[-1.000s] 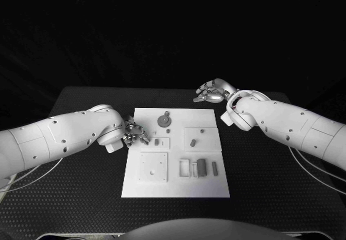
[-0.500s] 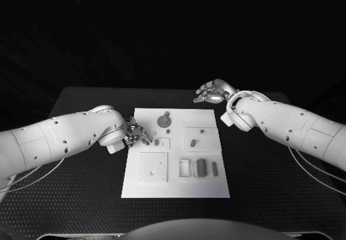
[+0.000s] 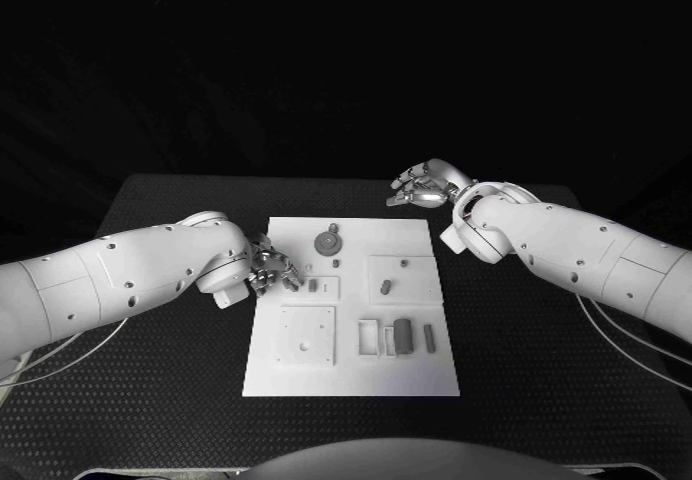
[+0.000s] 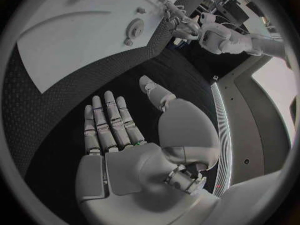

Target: Assemble the parts on the task board

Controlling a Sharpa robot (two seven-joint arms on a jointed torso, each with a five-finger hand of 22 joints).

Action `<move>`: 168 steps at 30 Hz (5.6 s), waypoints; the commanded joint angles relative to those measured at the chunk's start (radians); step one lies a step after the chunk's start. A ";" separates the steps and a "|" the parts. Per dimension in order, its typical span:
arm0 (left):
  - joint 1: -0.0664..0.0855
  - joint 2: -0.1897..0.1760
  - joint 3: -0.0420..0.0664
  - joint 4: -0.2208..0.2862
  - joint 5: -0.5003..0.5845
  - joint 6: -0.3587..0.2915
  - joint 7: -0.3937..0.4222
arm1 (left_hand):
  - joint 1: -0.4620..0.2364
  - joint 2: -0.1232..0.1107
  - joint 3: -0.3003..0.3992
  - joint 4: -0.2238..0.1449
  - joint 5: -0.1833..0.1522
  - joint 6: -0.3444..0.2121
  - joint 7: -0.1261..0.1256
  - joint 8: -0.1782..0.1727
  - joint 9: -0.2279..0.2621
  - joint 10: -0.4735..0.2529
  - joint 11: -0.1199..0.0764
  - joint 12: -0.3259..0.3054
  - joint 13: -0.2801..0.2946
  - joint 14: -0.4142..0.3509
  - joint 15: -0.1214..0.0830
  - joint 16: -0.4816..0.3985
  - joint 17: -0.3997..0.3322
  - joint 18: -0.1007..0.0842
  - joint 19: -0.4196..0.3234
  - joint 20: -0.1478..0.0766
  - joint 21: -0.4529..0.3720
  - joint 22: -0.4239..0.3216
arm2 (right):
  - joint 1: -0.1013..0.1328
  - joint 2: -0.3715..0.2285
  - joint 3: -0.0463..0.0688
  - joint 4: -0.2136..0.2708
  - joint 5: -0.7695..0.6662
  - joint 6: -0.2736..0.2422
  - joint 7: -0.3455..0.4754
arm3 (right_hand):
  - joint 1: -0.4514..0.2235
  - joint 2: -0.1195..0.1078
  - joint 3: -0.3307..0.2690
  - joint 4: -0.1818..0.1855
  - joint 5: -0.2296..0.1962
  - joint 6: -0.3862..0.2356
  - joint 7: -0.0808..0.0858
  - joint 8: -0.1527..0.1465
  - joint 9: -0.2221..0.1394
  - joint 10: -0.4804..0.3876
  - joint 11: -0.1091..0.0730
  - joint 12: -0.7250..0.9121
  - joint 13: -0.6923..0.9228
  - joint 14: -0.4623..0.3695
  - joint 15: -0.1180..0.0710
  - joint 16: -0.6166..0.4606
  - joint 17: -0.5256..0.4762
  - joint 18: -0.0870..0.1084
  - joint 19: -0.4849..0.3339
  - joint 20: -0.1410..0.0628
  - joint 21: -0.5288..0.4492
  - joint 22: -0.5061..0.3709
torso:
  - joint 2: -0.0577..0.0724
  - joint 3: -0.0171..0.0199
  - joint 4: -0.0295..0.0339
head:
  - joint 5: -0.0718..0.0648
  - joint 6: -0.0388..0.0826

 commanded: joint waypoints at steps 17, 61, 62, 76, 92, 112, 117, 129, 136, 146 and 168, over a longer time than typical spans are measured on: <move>-0.003 -0.006 -0.002 -0.004 0.005 0.017 -0.004 | 0.002 0.018 -0.001 -0.002 -0.001 0.007 0.001 0.007 0.000 -0.005 -0.007 0.008 -0.003 -0.005 -0.001 0.007 -0.003 -0.005 0.001 -0.004 -0.006 0.017 | -0.001 -0.001 0.000 0.001 -0.002 0.011 0.004 | -0.003 0.001 -0.004 0.002 -0.001 -0.008 0.050 0.007 -0.002 0.005 -0.001 -0.007 -0.001 -0.003 0.006 -0.005 -0.002 -0.016 -0.003 0.001 -0.006 0.002 | 0.000 -0.0009 0.0008 | -0.001 -0.002; -0.003 0.005 -0.001 -0.004 0.025 0.011 0.009 | -0.075 0.021 -0.073 -0.002 -0.001 0.033 -0.014 0.039 0.009 -0.002 -0.021 0.013 -0.009 -0.002 -0.003 0.013 -0.007 -0.002 0.005 -0.006 -0.014 0.017 | -0.003 -0.001 0.000 0.001 -0.002 0.013 0.004 | -0.003 0.001 -0.004 0.002 -0.001 -0.008 0.050 0.008 -0.003 0.008 0.000 -0.010 -0.001 -0.003 0.006 -0.005 -0.004 -0.016 -0.003 0.001 -0.008 0.005 | 0.000 0.0000 -0.0003 | -0.002 -0.003; -0.003 0.005 -0.001 -0.003 0.025 0.010 0.008 | -0.075 0.022 -0.073 -0.002 -0.001 0.034 -0.014 0.041 0.010 -0.002 -0.022 0.013 -0.009 -0.002 -0.003 0.013 -0.007 -0.002 0.005 -0.006 -0.014 0.017 | -0.003 -0.001 0.000 0.000 -0.002 0.013 0.004 | -0.003 0.001 -0.004 0.002 -0.001 -0.008 0.050 0.008 -0.003 0.008 0.000 -0.010 -0.001 -0.003 0.006 -0.005 -0.004 -0.016 -0.003 0.001 -0.008 0.005 | 0.000 -0.0002 -0.0003 | -0.003 -0.003; -0.003 0.002 0.000 -0.005 0.012 0.017 0.006 | -0.021 0.035 -0.036 -0.001 0.025 0.026 -0.017 0.069 0.014 0.000 -0.025 0.015 -0.013 0.001 -0.003 0.014 -0.010 -0.003 0.011 -0.005 -0.015 0.018 | -0.003 -0.001 0.000 0.001 -0.002 0.014 0.004 | -0.003 0.002 -0.004 0.002 -0.001 -0.008 0.050 0.008 -0.003 0.008 0.000 -0.011 -0.001 -0.003 0.006 -0.005 -0.004 -0.016 -0.002 0.001 -0.009 0.006 | 0.000 -0.0006 0.0006 | -0.004 -0.003; -0.003 0.002 0.000 -0.006 0.008 0.020 0.004 | 0.050 0.036 0.047 -0.001 0.072 0.021 -0.017 0.093 0.009 0.003 -0.024 0.018 -0.018 0.005 0.000 0.015 -0.013 -0.007 0.015 -0.003 -0.012 0.020 | -0.003 0.000 0.000 0.000 -0.002 0.014 0.004 | -0.003 0.002 -0.004 0.002 -0.001 -0.008 0.050 0.008 -0.003 0.009 0.000 -0.013 -0.001 -0.003 0.007 -0.005 -0.004 -0.016 -0.002 0.001 -0.010 0.007 | 0.000 -0.0006 0.0010 | -0.005 -0.004; -0.002 0.004 0.001 -0.015 0.018 0.040 -0.002 | 0.102 0.081 0.108 -0.010 0.109 0.021 -0.018 0.108 0.004 0.005 -0.026 0.019 -0.022 0.006 0.002 0.015 -0.015 -0.007 0.014 -0.002 -0.009 0.021 | -0.003 0.003 0.000 -0.001 -0.001 0.014 0.004 | -0.003 0.002 -0.005 0.002 -0.001 -0.008 0.051 0.009 -0.004 0.010 0.000 -0.014 -0.001 -0.003 0.007 -0.005 -0.005 -0.016 -0.002 0.001 -0.011 0.008 | 0.000 -0.0001 -0.0004 | -0.004 -0.004; -0.002 0.007 0.001 -0.017 0.018 0.060 -0.006 | 0.111 0.086 0.121 -0.011 0.112 0.020 -0.018 0.111 0.003 0.005 -0.025 0.019 -0.023 0.006 0.003 0.015 -0.015 -0.008 0.013 -0.002 -0.008 0.022 | -0.003 0.002 0.000 -0.001 -0.001 0.014 0.004 | -0.004 0.002 -0.005 0.003 -0.001 -0.009 0.051 0.009 -0.004 0.010 0.000 -0.014 -0.001 -0.003 0.007 -0.005 -0.005 -0.016 -0.002 0.001 -0.011 0.009 | 0.000 -0.0002 0.0001 | -0.004 -0.005; -0.002 0.011 0.001 -0.019 0.018 0.086 -0.014 | 0.126 0.085 0.133 -0.014 0.119 0.017 -0.018 0.117 0.002 0.004 -0.025 0.020 -0.024 0.006 0.005 0.016 -0.015 -0.007 0.011 -0.001 -0.005 0.022 | -0.003 0.002 0.000 -0.001 -0.001 0.014 0.005 | -0.004 0.002 -0.005 0.003 -0.001 -0.009 0.051 0.009 -0.004 0.010 0.000 -0.015 -0.001 -0.003 0.007 -0.005 -0.005 -0.016 -0.001 0.001 -0.012 0.009 | 0.000 -0.0001 0.0004 | -0.006 -0.007; -0.002 0.011 0.001 -0.020 0.018 0.077 -0.014 | 0.131 0.088 0.136 -0.014 0.120 0.017 -0.018 0.119 0.001 0.004 -0.025 0.020 -0.024 0.006 0.005 0.017 -0.015 -0.007 0.010 0.000 -0.004 0.023 | -0.003 0.001 0.000 -0.001 -0.001 0.013 0.005 | -0.004 0.002 -0.005 0.003 -0.001 -0.009 0.051 0.009 -0.004 0.011 0.000 -0.016 -0.001 -0.003 0.007 -0.005 -0.005 -0.016 -0.001 0.001 -0.012 0.010 | 0.000 -0.0005 0.0005 | -0.006 -0.006; -0.002 0.015 0.001 -0.024 0.009 0.055 -0.010 | 0.128 0.088 0.135 -0.012 0.118 0.017 -0.018 0.121 0.001 0.004 -0.025 0.021 -0.024 0.005 0.006 0.017 -0.015 -0.008 0.010 0.001 -0.003 0.023 | -0.003 0.000 0.000 -0.001 -0.001 0.014 0.005 | -0.004 0.002 -0.005 0.003 -0.001 -0.009 0.051 0.009 -0.005 0.011 0.000 -0.017 -0.001 -0.003 0.007 -0.006 -0.005 -0.016 -0.001 0.001 -0.013 0.011 | 0.000 -0.0005 0.0004 | -0.007 -0.005; -0.002 0.020 0.001 -0.019 -0.050 0.075 -0.002 | 0.136 0.086 0.138 -0.015 0.114 0.015 -0.018 0.125 0.001 0.004 -0.026 0.022 -0.025 0.006 0.006 0.017 -0.016 -0.006 0.009 0.000 -0.001 0.023 | -0.003 0.000 0.000 -0.001 -0.001 0.014 0.004 | -0.004 0.002 -0.005 0.003 -0.001 -0.009 0.051 0.010 -0.005 0.012 0.000 -0.018 -0.001 -0.003 0.007 -0.006 -0.006 -0.016 -0.001 0.001 -0.014 0.012 | 0.000 0.0001 0.0003 | -0.007 -0.007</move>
